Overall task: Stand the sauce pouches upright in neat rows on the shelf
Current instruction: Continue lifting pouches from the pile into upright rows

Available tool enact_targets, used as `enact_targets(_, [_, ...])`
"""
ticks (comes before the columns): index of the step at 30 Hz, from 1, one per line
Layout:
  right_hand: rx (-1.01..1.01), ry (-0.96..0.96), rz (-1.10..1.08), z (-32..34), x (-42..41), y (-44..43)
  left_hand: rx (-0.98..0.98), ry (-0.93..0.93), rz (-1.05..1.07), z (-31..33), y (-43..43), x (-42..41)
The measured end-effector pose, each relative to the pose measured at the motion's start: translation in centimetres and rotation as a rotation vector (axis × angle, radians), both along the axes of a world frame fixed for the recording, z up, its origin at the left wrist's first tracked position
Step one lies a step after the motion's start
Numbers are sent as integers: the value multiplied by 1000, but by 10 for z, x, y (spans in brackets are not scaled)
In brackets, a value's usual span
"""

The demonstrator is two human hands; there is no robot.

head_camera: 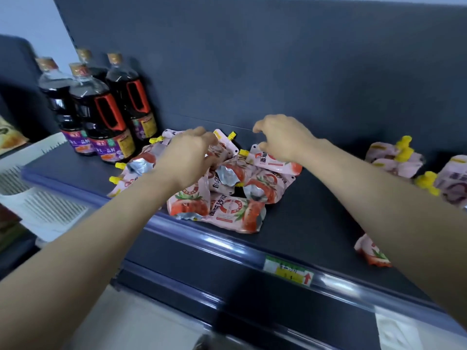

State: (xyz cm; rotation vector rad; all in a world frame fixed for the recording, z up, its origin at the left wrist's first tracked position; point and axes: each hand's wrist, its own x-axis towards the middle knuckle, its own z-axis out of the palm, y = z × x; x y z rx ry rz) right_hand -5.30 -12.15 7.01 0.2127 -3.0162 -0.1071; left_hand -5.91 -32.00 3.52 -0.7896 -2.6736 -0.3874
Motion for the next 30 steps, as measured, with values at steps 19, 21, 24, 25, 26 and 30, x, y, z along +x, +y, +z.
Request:
enact_targets(19, [27, -682, -132, -82, -146, 15, -46, -117, -244, -41, 12, -105])
enact_targets(21, [59, -697, -103, -83, -153, 14, -66, -135, -246, -44, 16, -106])
enact_targets(24, [83, -653, -66, -82, -157, 13, -75, -154, -234, -48, 22, -106])
enact_targets(25, [76, -635, -60, -82, -156, 13, -84, -153, -227, -50, 24, -106])
enact_targets(26, [69, -623, -57, -80, -154, 13, -92, -151, -218, -51, 27, -105])
enact_targets(30, [54, -527, -1, -69, -143, 27, -130, -187, -213, -54, 44, -106])
